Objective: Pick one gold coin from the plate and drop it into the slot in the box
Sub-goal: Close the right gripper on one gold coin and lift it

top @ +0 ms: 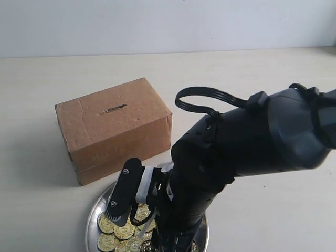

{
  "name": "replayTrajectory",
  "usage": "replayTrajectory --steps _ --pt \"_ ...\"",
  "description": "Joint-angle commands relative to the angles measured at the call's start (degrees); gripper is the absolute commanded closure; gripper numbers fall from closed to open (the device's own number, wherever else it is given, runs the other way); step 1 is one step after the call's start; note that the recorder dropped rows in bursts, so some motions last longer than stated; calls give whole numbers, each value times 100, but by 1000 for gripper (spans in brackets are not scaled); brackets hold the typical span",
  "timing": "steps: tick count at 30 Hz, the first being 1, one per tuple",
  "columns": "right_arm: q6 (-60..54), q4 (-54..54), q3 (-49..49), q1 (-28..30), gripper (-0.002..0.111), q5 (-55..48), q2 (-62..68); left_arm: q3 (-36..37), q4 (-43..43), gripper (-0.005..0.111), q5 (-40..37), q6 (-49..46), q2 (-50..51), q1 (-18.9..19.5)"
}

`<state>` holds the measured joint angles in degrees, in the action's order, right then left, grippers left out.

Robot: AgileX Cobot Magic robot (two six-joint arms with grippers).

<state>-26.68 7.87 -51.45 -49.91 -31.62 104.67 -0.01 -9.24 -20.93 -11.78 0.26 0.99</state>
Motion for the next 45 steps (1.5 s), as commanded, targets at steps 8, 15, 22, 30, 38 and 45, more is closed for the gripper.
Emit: replayTrajectory --steps 8,15,22,30,38,45 --pt "55 -87 -47 -8 55 214 8 1 11 107 45 1 -26 -44" --pt "26 -31 -47 -8 55 162 8 1 11 107 45 1 -26 -44" --pt "26 -31 -47 -8 55 -5 8 1 11 107 45 1 -26 -44" --pt "-29 99 -47 -8 59 145 21 1 11 107 45 1 -26 -44" --pt "-29 114 -47 -8 59 145 30 1 11 107 45 1 -26 -44" --pt "-29 157 -47 -8 59 119 30 1 11 107 45 1 -26 -44"
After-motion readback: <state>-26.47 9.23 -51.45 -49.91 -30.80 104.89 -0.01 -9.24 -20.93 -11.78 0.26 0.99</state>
